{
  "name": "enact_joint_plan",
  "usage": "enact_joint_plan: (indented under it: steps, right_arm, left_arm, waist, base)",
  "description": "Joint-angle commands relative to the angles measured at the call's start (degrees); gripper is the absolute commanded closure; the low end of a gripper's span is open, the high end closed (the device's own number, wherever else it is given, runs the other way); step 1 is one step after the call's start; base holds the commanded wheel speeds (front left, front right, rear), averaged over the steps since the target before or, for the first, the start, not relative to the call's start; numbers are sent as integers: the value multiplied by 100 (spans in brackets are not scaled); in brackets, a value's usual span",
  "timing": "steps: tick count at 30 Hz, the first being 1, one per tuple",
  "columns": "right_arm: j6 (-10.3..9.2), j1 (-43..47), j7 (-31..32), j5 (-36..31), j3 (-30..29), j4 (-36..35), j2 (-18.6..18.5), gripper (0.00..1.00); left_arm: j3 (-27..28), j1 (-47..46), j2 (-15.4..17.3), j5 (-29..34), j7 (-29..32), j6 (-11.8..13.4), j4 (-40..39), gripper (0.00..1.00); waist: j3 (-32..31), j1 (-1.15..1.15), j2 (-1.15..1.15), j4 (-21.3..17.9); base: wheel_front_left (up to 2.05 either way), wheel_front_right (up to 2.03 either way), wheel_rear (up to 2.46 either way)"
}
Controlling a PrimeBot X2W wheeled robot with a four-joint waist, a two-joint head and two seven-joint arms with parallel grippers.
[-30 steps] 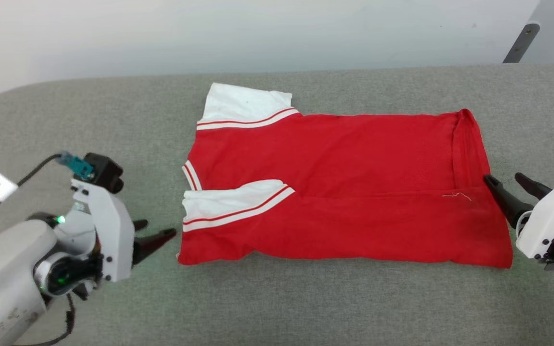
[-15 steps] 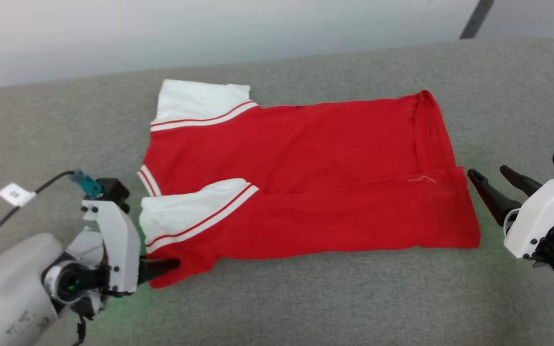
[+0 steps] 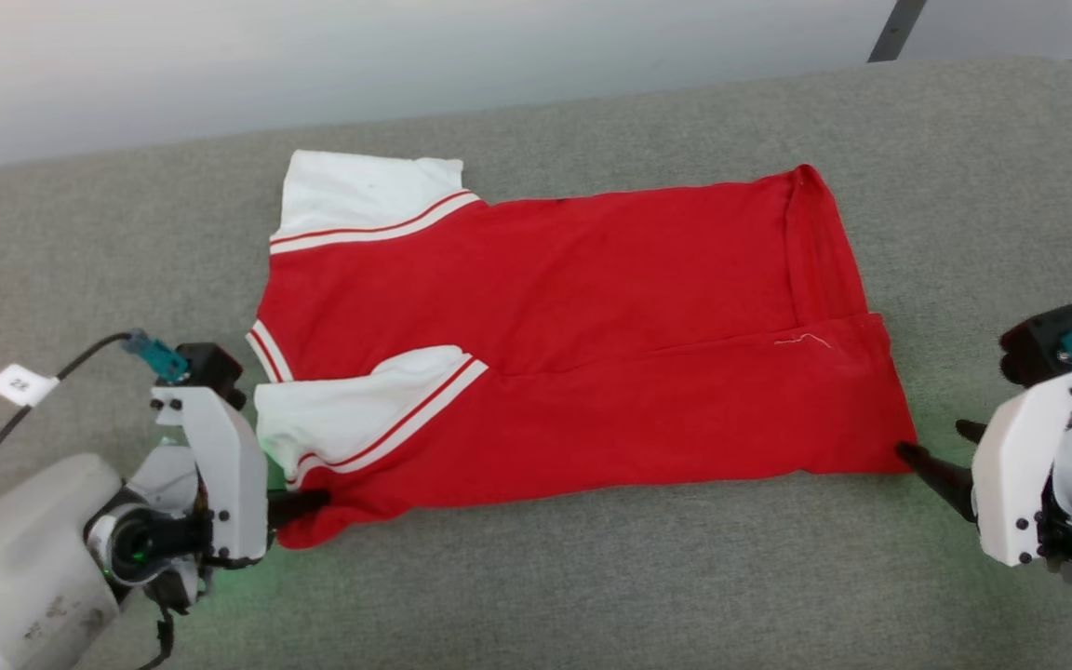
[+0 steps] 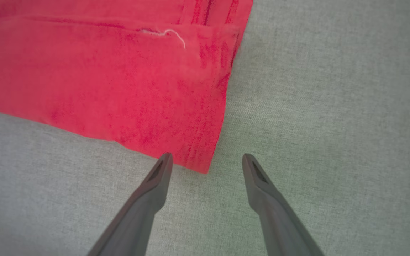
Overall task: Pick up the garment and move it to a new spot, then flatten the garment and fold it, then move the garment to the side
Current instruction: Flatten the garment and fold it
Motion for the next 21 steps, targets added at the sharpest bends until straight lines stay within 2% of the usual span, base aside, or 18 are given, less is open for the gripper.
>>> enact_joint_plan:
  steps: [1, 11, 15, 16, 17, 18, 19, 21]
  right_arm:
    - [-4, -172, 202, 56, 95, 10, -11, 0]
    - [-4, -789, 487, -214, 261, 1041, 277, 0]
    - [-4, -909, 578, -280, 597, 1502, 371, 0]
    - [-4, -914, 571, -300, 714, 1558, 362, 3]
    - [-4, -932, 535, -310, 787, 1604, 351, 50]
    - [-4, -955, 492, -299, 829, 1652, 345, 78]
    - [-4, -962, 453, -234, 863, 1693, 367, 100]
    - [-4, -967, 335, -187, 912, 1723, 347, 100]
  left_arm:
    - [-141, 179, -216, 65, 20, -44, -73, 100]
    - [-140, -27, -328, 303, -75, -74, -156, 100]
    - [-143, -61, -428, 344, -121, -72, -124, 100]
    - [-140, -75, -447, 356, -133, -74, -122, 100]
    - [-131, -86, -463, 368, -161, -76, -114, 100]
    - [-124, -94, -472, 382, -182, -77, -105, 100]
    - [-120, -99, -485, 397, -213, -78, -103, 100]
    - [-118, -87, -503, 395, -243, -79, -96, 100]
  waist:
    - [21, 0, 0, 51]
    - [292, 0, 0, 280]
    - [317, 0, 0, 359]
    - [319, 0, 0, 376]
    - [318, 0, 0, 389]
    - [314, 0, 0, 399]
    - [306, 0, 0, 407]
    - [264, 0, 0, 423]
  base:
    - [0, 0, 0]
    - [0, 0, 0]
    - [0, 0, 0]
    - [0, 0, 0]
    - [0, 0, 0]
    - [0, 0, 0]
    - [0, 0, 0]
    - [0, 0, 0]
